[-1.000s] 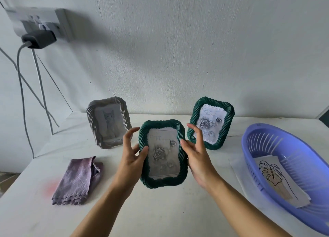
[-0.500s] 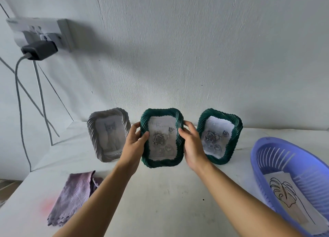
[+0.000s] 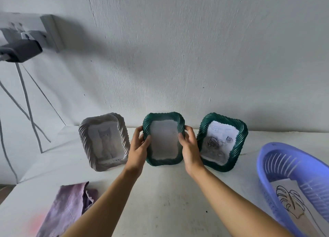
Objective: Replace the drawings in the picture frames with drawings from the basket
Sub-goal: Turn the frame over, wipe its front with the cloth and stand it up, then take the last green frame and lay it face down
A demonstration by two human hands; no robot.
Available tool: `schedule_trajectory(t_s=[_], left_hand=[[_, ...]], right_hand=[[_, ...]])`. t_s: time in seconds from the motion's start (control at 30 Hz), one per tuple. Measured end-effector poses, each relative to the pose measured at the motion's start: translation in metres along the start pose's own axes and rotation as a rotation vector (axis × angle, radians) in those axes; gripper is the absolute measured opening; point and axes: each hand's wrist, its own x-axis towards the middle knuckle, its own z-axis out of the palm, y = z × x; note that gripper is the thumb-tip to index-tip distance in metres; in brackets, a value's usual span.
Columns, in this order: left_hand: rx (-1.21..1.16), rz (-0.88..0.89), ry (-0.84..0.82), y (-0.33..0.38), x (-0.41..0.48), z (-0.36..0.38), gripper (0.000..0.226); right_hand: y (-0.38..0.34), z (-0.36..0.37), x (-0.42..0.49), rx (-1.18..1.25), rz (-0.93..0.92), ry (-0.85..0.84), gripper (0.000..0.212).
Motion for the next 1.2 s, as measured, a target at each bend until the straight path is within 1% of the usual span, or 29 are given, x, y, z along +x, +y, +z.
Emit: schedule_trajectory(t_s=[0.17,0.3,0.5,0.6,0.73,0.83,0.93,1.03,1.1,1.2], left_hand=[[0.023,-0.005,-0.034,-0.004,-0.009,-0.009,0.034],[0.080,0.011,-0.012,-0.002,-0.013,-0.010,0.045],[0.154,-0.017,0.003,0.008,-0.020,-0.008,0.043],[0.200,-0.038,0.015,0.011,-0.020,-0.009,0.045],[0.264,-0.035,0.007,0.013,-0.029,-0.016,0.061],[0.336,-0.014,-0.018,0.016,-0.046,-0.019,0.068],[0.427,0.012,0.028,0.019,-0.068,-0.018,0.060],[0.532,0.076,0.069,0.022,-0.087,-0.009,0.035],[0.542,0.072,0.004,0.026,-0.096,0.004,0.025],[0.511,0.059,-0.120,0.031,-0.100,0.034,0.017]], right_hand=[[0.004,-0.007,-0.005,-0.076,-0.006,-0.048,0.024],[0.002,-0.009,-0.007,-0.135,-0.022,-0.034,0.028],[0.000,-0.008,-0.004,-0.263,-0.014,-0.003,0.026],[-0.004,-0.008,-0.006,-0.321,-0.016,0.013,0.035],[-0.014,-0.016,-0.021,-0.368,-0.059,-0.003,0.048],[-0.026,-0.028,-0.040,-0.350,-0.086,-0.048,0.050],[-0.029,-0.045,-0.063,-0.314,-0.096,-0.080,0.042],[-0.026,-0.064,-0.089,-0.273,-0.102,-0.052,0.030],[-0.025,-0.075,-0.106,-0.272,-0.135,-0.022,0.023],[-0.033,-0.089,-0.118,-0.315,-0.203,0.072,0.015]])
